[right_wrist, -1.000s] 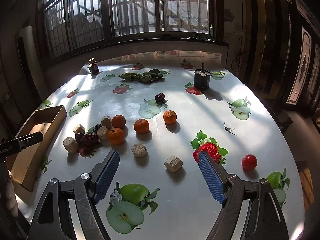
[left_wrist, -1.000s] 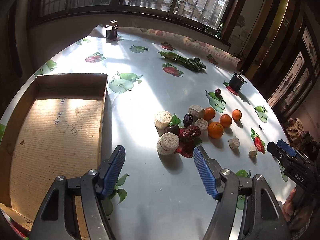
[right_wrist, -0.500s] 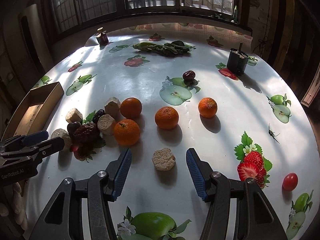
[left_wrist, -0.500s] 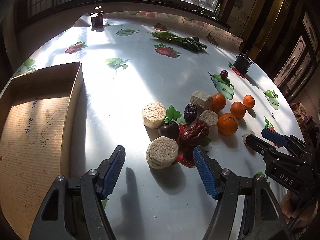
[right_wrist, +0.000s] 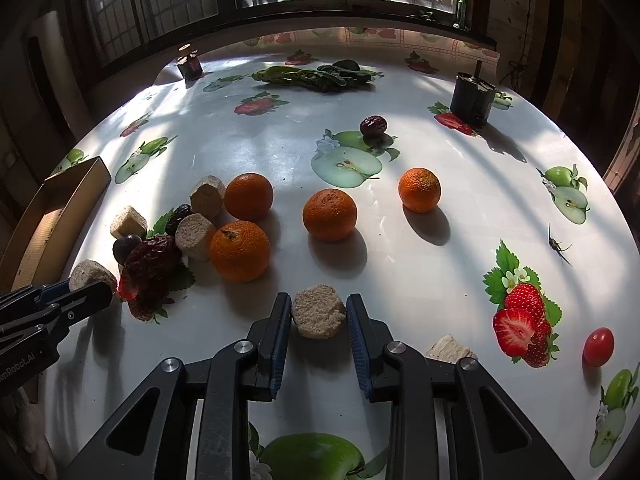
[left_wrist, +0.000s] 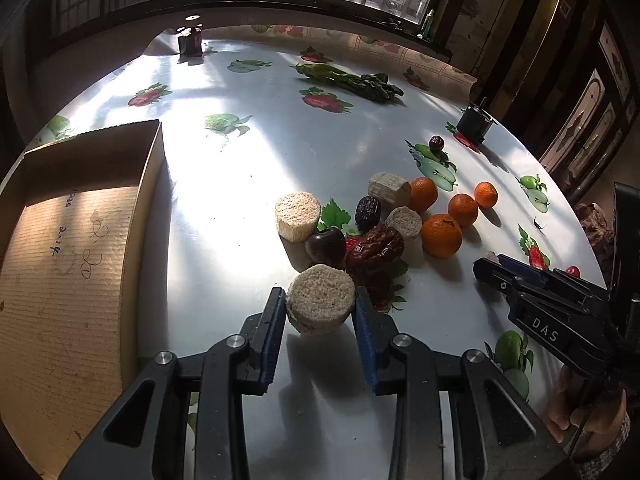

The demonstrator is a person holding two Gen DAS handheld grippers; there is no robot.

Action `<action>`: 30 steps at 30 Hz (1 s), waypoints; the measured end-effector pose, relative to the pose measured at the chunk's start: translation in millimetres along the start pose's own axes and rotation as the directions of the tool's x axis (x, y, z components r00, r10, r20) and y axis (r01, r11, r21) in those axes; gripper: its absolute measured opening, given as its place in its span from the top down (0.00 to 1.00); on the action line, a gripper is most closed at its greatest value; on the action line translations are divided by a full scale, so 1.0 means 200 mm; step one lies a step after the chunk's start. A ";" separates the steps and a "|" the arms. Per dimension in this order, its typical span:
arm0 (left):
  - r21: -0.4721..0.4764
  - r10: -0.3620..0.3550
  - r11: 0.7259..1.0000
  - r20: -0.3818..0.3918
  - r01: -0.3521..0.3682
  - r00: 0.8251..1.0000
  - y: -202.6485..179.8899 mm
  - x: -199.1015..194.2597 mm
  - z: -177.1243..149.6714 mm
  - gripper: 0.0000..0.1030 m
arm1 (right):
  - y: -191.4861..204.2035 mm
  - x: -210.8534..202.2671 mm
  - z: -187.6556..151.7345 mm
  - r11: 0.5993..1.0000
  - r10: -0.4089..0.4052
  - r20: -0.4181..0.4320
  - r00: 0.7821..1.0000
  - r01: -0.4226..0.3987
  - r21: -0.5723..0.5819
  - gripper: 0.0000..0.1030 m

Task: Organize fruits
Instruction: 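Close the left gripper on a round rice cake while the right gripper grasps another rice cake, then carry both rice cakes over the cardboard tray and open both grippers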

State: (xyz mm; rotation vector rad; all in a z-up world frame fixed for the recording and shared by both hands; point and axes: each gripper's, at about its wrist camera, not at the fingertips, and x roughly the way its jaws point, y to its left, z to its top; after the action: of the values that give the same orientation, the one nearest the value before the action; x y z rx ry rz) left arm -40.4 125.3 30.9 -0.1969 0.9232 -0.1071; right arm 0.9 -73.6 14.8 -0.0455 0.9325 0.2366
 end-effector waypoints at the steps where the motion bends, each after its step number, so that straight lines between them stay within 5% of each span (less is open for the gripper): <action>1: 0.001 -0.005 1.000 0.011 0.005 1.000 0.00 -0.03 0.00 0.68 | 0.00 -0.02 0.00 1.000 0.003 0.005 1.000 -0.003 0.007 0.71; 16: -0.037 -0.040 0.998 0.228 0.050 0.973 0.15 -0.54 -0.05 0.68 | 0.23 -0.55 -0.01 0.984 0.177 0.179 0.968 -0.178 -0.011 0.71; 23: -0.138 0.077 0.989 0.249 -0.044 0.966 0.45 -0.66 -0.11 0.68 | 0.56 -0.61 0.04 0.935 0.349 0.151 0.925 -0.333 -0.117 0.71; 27: -0.223 0.187 0.965 0.214 -0.139 0.959 0.69 -0.68 -0.17 0.68 | 0.79 -0.54 0.03 0.880 0.461 0.076 0.884 -0.444 -0.169 0.71; 30: -0.266 0.276 0.937 0.164 -0.227 0.947 0.84 -0.66 -0.22 0.68 | 1.00 -0.48 -0.01 0.857 0.479 0.031 0.878 -0.459 -0.236 0.70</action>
State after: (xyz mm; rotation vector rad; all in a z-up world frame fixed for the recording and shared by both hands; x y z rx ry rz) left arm -154.3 308.0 71.9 -0.3094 0.7521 0.2635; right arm -98.5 102.6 102.9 -0.0115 0.8131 0.7944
